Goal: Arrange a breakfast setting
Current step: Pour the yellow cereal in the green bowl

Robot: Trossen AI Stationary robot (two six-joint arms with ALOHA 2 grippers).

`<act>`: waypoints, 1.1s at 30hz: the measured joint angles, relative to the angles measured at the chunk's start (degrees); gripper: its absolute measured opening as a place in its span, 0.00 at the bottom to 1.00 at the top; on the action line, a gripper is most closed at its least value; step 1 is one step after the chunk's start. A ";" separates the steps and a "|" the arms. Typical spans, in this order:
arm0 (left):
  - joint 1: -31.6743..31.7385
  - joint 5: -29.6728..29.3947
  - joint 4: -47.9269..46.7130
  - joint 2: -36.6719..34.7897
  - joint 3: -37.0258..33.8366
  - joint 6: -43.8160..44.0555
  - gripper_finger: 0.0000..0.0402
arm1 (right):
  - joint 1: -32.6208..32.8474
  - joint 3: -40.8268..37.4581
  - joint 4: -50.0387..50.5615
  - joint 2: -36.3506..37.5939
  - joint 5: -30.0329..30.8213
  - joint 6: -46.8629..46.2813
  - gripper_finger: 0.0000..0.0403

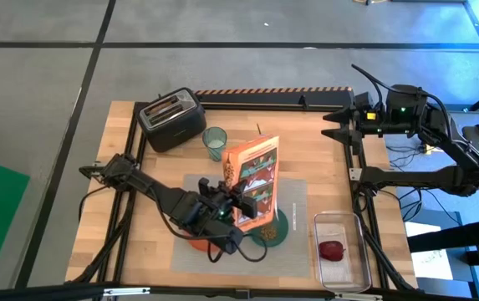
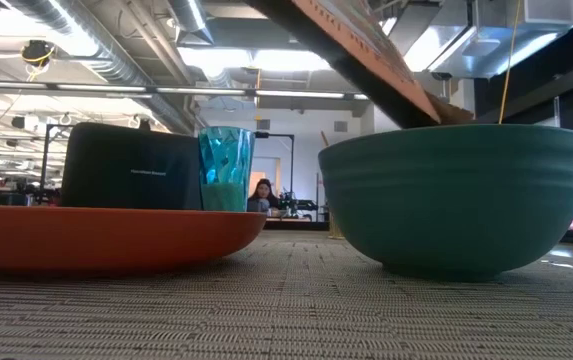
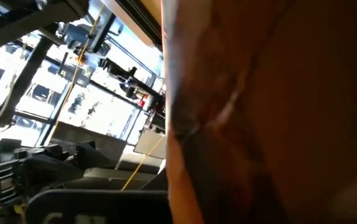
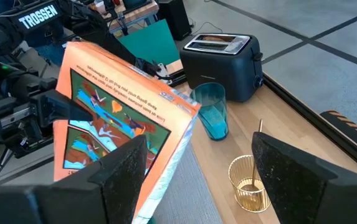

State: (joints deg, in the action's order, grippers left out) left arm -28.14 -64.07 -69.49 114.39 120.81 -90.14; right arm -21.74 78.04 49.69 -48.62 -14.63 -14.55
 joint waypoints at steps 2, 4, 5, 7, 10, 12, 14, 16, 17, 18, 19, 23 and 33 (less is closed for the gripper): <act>-0.12 0.55 -0.25 0.00 0.00 0.73 0.06 | 0.00 0.00 0.00 0.00 0.00 0.00 0.70; -0.61 -1.16 -0.16 0.09 0.00 -2.42 0.06 | 0.00 0.00 0.00 0.00 0.00 -0.05 0.70; -0.77 -1.59 -0.07 0.09 0.00 -3.10 0.06 | 0.00 0.00 0.00 0.00 0.00 -0.07 0.70; -0.75 -1.86 -0.55 0.04 0.04 -2.99 0.06 | 0.00 0.00 0.00 0.00 0.00 -0.13 0.70; -0.77 -1.94 -0.21 0.04 0.02 -3.36 0.06 | 0.00 0.00 0.36 0.00 0.00 -0.30 0.70; -1.01 -2.13 0.23 0.04 0.02 -3.29 0.06 | 0.00 0.00 0.40 0.00 0.00 -0.48 0.70; -1.13 -2.24 -0.12 0.04 -0.20 -3.16 0.06 | 0.00 0.00 0.39 0.00 0.00 -0.48 0.70; -1.07 -2.24 -0.02 0.04 -0.54 -3.53 0.06 | 0.00 0.00 0.35 0.00 0.00 -0.50 0.70; -1.11 -2.11 0.00 0.04 -0.75 -3.39 0.06 | 0.00 0.00 0.37 0.00 0.00 -0.52 0.70; -1.19 -2.18 0.05 0.04 -1.02 -3.04 0.06 | 0.00 0.00 0.36 0.00 0.00 -0.52 0.70; -1.18 -2.36 -0.02 0.04 -1.36 -2.90 0.06 | 0.00 0.00 0.35 0.00 0.00 -0.55 0.70; -1.70 -2.22 0.95 0.04 -1.68 -3.73 0.06 | 0.00 0.00 0.33 0.00 0.00 -0.63 0.70; -2.54 -2.21 3.40 0.04 -1.68 -5.55 0.06 | 0.00 0.02 0.28 -0.32 0.07 -0.63 0.70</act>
State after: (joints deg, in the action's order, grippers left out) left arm -30.67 -66.28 -66.10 114.43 119.13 -95.68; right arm -21.74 78.06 49.98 -48.94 -14.57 -15.18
